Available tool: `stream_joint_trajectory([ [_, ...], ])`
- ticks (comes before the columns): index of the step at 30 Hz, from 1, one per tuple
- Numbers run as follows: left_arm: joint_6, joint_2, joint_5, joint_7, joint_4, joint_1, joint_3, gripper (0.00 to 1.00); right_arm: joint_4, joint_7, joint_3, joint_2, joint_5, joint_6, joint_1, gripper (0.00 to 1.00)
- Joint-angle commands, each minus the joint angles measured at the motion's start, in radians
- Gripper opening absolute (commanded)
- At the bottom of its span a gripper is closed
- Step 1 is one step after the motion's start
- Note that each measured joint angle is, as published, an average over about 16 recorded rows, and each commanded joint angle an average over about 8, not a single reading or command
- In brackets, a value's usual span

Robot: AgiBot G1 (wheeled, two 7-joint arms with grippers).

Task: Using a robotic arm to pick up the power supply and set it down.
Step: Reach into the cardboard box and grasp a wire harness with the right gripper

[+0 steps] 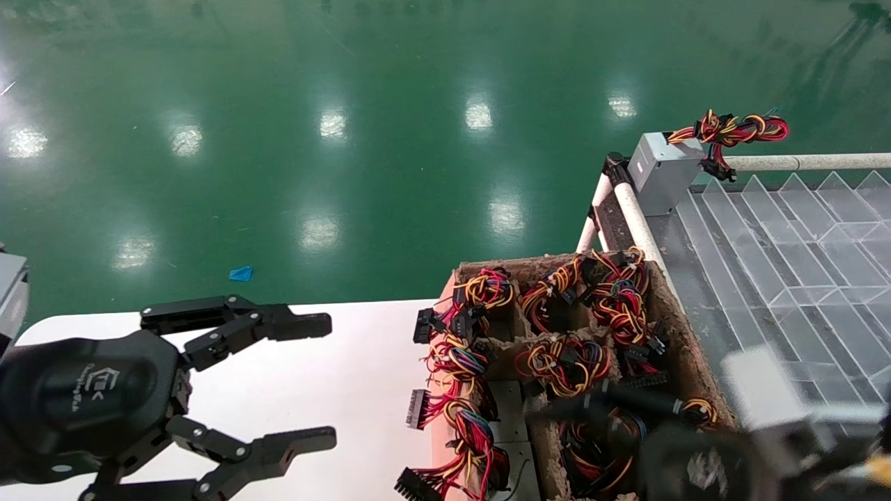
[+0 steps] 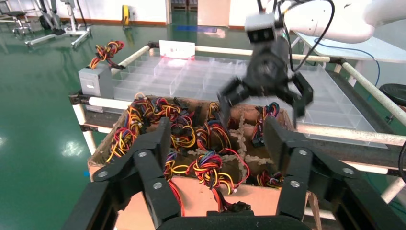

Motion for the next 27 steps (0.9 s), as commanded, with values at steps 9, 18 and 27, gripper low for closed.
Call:
stream_joint_trajectory([
  [9,0.000,0.000,0.000,0.000,0.000,0.000,0.000,0.00,0.028,0.038,-0.082,0.013,-0.055,-0.007,-0.032,0.73],
  [18,0.000,0.000,0.000,0.000,0.000,0.000,0.000,0.00,0.040,0.031,-0.107,0.012,-0.091,0.013,-0.030,0.00],
  [27,0.000,0.000,0.000,0.000,0.000,0.000,0.000,0.00,0.032,0.043,-0.133,-0.004,-0.109,0.000,-0.006,0.00],
])
